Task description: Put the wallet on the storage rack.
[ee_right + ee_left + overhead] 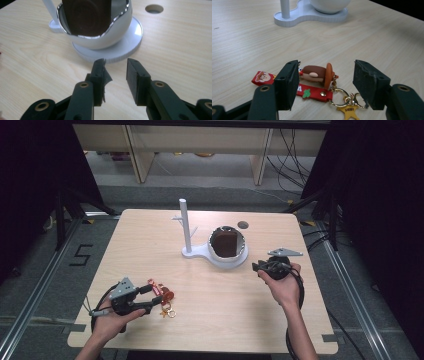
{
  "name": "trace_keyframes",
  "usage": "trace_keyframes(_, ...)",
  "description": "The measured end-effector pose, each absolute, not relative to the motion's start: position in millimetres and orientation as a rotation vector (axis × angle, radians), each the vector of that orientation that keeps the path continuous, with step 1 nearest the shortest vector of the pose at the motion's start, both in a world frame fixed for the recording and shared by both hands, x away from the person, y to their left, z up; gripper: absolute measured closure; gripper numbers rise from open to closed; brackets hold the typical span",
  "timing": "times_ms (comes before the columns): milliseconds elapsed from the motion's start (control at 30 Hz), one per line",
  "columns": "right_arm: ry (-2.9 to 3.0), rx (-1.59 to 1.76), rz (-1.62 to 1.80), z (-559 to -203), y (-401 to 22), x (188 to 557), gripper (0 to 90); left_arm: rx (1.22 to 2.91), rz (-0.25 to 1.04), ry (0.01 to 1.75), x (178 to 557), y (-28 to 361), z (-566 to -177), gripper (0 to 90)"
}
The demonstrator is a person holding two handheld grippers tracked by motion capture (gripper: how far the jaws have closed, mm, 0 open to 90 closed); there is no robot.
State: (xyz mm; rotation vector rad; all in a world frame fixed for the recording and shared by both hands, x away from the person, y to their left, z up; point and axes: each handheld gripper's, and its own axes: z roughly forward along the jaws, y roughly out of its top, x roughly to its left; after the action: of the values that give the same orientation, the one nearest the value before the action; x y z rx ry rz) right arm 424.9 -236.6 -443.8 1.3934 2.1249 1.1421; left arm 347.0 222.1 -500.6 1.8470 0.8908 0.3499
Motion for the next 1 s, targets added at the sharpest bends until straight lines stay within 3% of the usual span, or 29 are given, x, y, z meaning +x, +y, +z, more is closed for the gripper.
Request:
trace_keyframes(300,2.138,1.426,1.137,-460,-242,419,64.6,1.947,0.389,0.776,352,211,-500,44.9)
trace_keyframes(600,2.124,1.458,1.16,-467,-245,412,62.5,2.048,0.4,0.691,364,198,-506,59.8)
trace_keyframes(833,2.127,1.486,1.148,-466,-243,412,62.2,2.073,0.409,0.691,365,194,-508,64.3)
trace_keyframes(1000,2.14,1.5,1.171,-466,-241,411,61.9,2.081,0.404,0.686,365,197,-502,62.7)
